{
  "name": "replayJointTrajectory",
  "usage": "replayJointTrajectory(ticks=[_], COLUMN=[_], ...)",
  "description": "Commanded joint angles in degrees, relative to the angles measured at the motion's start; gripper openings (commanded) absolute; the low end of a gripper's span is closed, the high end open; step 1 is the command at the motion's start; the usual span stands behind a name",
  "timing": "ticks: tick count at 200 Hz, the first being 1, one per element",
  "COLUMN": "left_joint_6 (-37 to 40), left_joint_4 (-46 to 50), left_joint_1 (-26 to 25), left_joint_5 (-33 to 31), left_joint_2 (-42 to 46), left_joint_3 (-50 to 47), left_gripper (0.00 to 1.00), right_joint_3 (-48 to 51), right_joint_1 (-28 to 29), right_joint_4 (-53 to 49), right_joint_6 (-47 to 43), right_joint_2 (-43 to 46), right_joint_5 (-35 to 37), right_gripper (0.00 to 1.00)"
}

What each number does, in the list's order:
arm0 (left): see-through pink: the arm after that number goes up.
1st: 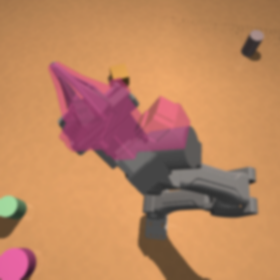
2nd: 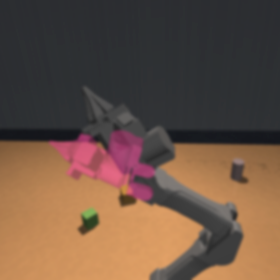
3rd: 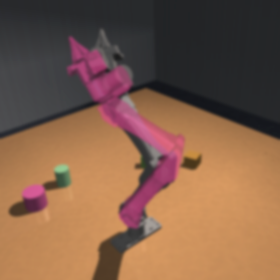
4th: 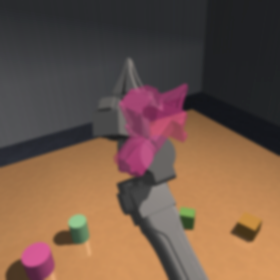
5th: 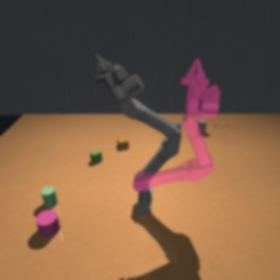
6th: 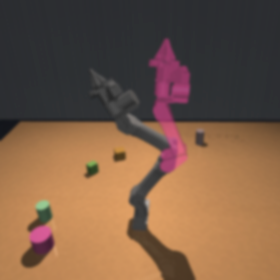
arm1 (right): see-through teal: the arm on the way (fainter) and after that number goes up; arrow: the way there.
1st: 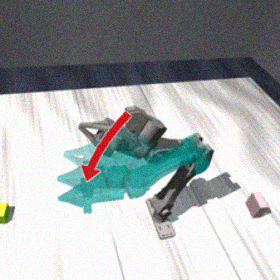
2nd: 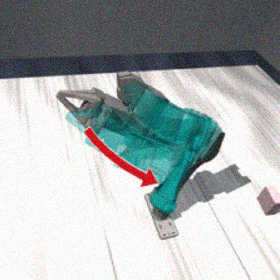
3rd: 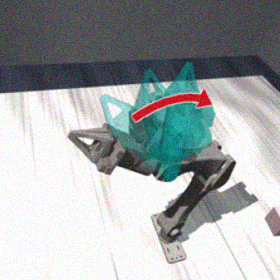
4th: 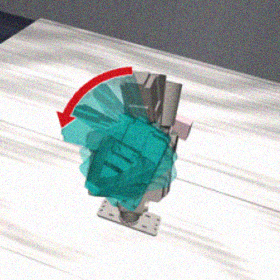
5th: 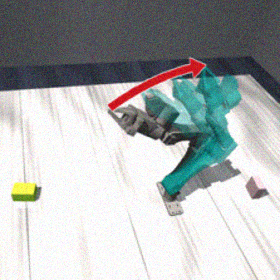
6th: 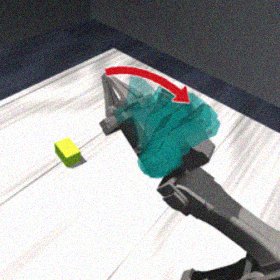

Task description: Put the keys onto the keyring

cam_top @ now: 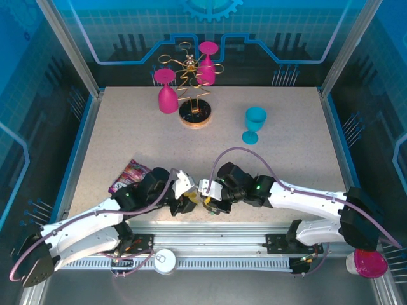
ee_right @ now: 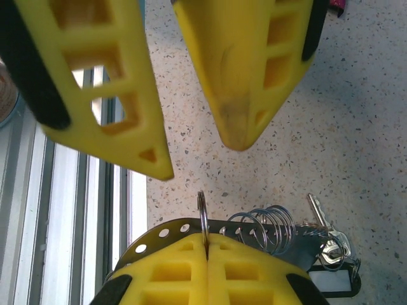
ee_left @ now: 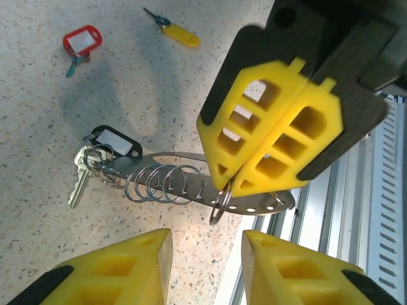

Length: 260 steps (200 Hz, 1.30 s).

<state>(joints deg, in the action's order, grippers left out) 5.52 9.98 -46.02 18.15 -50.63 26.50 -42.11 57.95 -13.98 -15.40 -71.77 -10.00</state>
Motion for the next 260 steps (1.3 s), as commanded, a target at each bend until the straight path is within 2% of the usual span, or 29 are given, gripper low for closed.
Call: replayJointTrajectory(ticks=[1,70,136,180,260], left_joint_6=[3.0,4.7,5.5,8.3,7.2], left_joint_4=[-2.9,-6.3,-10.7,-10.3,-15.5], left_joint_1=[-0.2,-0.1,-0.1,-0.1,-0.1], left_joint_5=[1.9,4.5,4.0,4.4,4.8], left_joint_2=[-1.7,-5.9,-1.1,-1.0,-3.3], left_joint_3=[1.3,1.2,-3.1,-3.5,-5.4], left_gripper=[0.34,0.33,0.33,0.31,0.29], right_joint_3=[0.2,0.6,6.1,8.2,10.0], right_joint_1=[-0.2,-0.8,-4.6,-5.7,-6.5], right_joint_4=[0.8,2.8,9.1,11.3,14.2], right_joint_6=[-0.2,0.2,2.6,2.5,3.3], right_joint_2=[1.4,1.7,3.7,3.9,5.0], right_joint_5=[-2.3,-3.4,-8.6,-10.5,-12.3], right_gripper=[0.0,0.0,0.0,0.0,0.0])
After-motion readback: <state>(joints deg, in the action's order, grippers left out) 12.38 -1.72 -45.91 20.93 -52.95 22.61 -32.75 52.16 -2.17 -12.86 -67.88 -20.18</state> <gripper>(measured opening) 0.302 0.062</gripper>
